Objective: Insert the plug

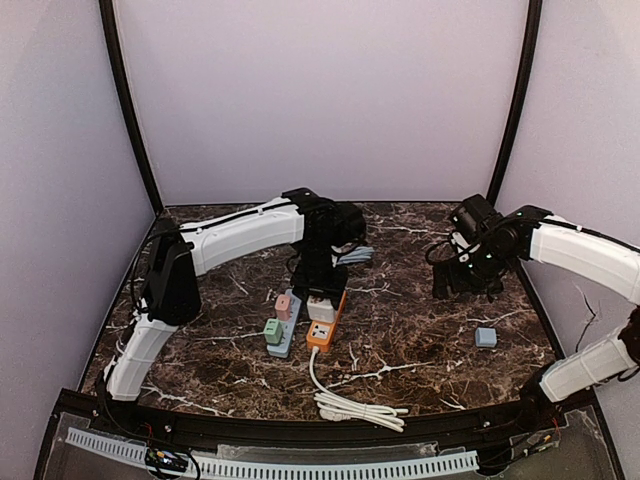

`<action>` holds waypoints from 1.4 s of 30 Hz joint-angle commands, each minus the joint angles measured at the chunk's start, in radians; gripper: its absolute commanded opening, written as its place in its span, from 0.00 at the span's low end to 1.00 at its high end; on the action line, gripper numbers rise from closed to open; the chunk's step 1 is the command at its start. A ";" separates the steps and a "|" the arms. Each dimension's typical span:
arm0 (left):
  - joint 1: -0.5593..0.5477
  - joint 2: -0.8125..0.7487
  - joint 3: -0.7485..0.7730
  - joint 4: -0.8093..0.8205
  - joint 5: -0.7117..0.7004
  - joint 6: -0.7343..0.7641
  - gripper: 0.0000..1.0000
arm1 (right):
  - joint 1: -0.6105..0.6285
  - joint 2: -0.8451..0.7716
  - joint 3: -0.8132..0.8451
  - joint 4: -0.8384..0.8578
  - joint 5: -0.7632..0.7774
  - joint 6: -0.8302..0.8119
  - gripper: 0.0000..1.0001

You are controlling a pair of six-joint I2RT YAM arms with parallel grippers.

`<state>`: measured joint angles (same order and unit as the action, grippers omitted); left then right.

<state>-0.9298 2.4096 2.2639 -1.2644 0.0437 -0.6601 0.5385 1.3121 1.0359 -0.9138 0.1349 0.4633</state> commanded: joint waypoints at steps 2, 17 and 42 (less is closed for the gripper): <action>-0.021 0.198 -0.067 0.085 -0.017 0.139 0.01 | -0.003 0.000 0.024 0.010 0.021 -0.018 0.99; 0.039 0.156 -0.077 0.002 -0.058 -0.203 0.01 | -0.003 -0.021 0.022 0.001 0.044 -0.008 0.99; 0.044 0.087 -0.008 -0.032 -0.094 -0.208 0.82 | -0.004 -0.089 0.031 -0.008 0.047 0.030 0.99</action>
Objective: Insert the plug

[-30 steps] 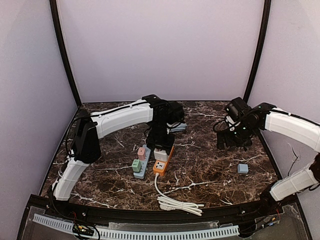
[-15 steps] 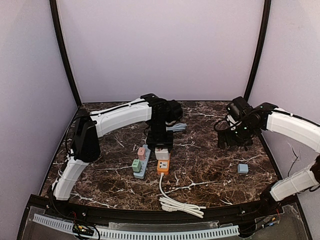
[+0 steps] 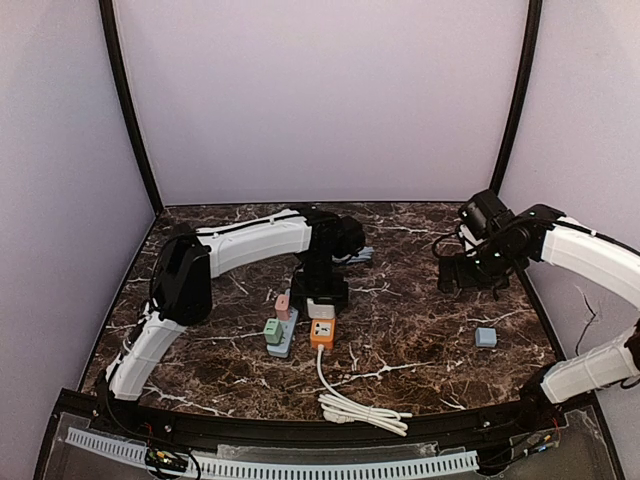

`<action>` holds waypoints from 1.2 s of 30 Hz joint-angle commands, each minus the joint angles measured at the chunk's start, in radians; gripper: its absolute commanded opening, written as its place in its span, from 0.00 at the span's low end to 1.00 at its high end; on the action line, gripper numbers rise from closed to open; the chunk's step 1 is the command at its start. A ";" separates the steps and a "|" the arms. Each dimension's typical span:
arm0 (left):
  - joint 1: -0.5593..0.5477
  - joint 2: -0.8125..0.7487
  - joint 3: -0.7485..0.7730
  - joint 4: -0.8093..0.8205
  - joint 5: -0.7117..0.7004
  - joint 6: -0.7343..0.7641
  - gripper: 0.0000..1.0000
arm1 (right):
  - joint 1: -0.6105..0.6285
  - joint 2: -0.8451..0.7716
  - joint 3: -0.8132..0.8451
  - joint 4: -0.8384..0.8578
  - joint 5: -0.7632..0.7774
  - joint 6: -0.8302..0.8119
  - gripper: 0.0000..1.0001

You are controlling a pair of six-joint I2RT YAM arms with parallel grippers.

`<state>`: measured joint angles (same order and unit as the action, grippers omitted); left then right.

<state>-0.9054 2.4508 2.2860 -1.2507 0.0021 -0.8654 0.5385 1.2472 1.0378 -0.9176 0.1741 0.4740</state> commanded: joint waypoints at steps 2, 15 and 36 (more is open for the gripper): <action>0.016 0.029 -0.029 -0.042 -0.055 -0.002 0.89 | -0.003 -0.030 0.029 -0.004 0.009 0.025 0.99; -0.002 -0.089 -0.020 -0.039 -0.061 -0.006 0.99 | -0.003 -0.074 -0.022 0.004 -0.007 0.058 0.99; -0.006 -0.268 0.049 -0.073 -0.080 0.067 1.00 | -0.057 -0.028 -0.069 -0.015 0.040 0.180 0.99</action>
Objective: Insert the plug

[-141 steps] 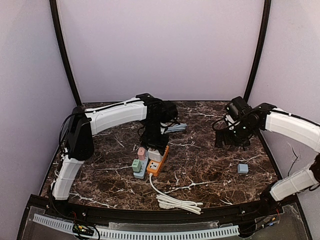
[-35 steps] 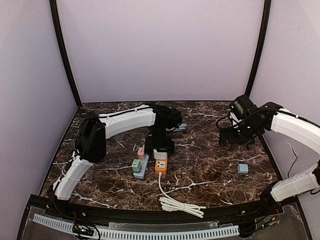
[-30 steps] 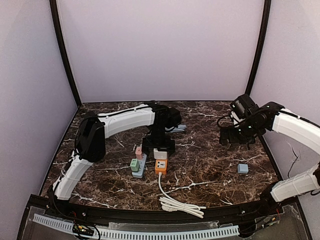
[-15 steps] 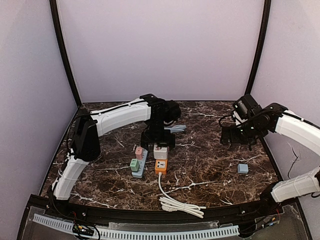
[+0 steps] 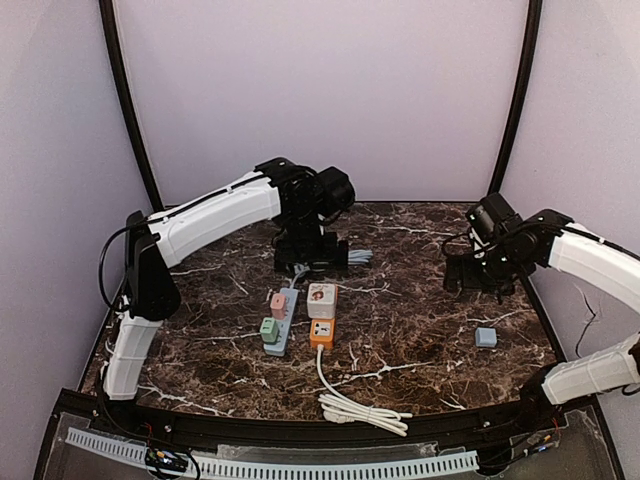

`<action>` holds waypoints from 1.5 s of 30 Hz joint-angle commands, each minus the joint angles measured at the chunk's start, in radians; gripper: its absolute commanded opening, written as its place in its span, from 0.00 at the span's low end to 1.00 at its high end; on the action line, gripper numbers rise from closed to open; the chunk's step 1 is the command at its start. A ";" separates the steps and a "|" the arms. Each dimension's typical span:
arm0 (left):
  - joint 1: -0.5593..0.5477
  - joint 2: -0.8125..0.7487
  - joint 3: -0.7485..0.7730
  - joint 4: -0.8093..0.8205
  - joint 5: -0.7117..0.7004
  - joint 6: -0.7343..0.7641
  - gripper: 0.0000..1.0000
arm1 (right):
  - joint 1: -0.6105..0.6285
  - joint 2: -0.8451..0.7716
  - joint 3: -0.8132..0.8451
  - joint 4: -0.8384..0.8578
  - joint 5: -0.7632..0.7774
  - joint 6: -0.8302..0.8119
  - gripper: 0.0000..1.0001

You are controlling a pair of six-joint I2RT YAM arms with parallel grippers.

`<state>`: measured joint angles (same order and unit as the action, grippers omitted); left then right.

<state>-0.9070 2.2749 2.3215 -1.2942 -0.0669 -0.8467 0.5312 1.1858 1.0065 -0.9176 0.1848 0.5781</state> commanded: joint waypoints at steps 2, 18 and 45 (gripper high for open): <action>-0.007 -0.117 0.010 -0.018 -0.013 0.084 1.00 | -0.102 0.062 -0.047 -0.040 0.015 0.115 0.99; -0.091 -0.269 -0.143 0.191 0.022 0.394 0.92 | -0.461 -0.046 -0.213 -0.108 -0.135 0.500 0.99; -0.095 -0.427 -0.420 0.314 0.110 0.466 0.87 | -0.522 -0.107 -0.396 0.062 -0.339 1.070 0.84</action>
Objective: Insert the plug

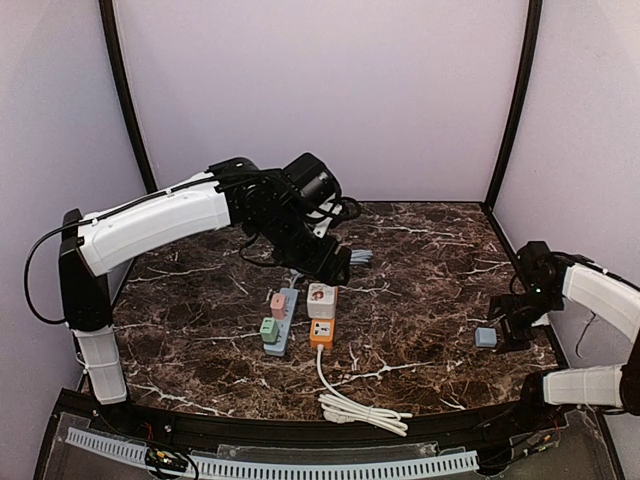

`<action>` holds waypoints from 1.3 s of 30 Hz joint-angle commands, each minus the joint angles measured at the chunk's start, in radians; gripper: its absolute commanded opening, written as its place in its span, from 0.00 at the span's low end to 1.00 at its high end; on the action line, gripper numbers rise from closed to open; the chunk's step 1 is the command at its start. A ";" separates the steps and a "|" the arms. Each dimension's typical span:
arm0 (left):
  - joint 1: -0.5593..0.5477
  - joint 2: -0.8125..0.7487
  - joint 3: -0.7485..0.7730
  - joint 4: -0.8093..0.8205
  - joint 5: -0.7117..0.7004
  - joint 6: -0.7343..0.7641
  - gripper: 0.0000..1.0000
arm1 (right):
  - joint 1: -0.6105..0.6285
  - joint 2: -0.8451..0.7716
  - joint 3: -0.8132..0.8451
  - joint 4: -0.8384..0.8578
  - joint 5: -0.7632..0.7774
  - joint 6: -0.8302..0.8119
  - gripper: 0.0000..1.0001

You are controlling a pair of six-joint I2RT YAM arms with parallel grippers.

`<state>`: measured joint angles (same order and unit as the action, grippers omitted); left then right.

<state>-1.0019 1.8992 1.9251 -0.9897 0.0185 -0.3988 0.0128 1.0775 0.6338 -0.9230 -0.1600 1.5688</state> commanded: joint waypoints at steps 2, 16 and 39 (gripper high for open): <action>0.000 -0.055 -0.030 0.015 0.032 0.018 0.87 | -0.004 0.009 -0.029 0.095 0.004 0.096 0.82; 0.001 -0.055 -0.047 0.018 0.040 0.031 0.86 | -0.004 0.164 -0.012 0.148 0.054 0.075 0.75; 0.020 -0.034 -0.014 -0.013 0.040 0.045 0.87 | -0.057 0.274 -0.012 0.231 0.042 0.002 0.01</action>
<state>-0.9909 1.8973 1.8915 -0.9672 0.0559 -0.3660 -0.0353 1.3205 0.6292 -0.7372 -0.1398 1.6051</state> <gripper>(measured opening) 0.867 0.374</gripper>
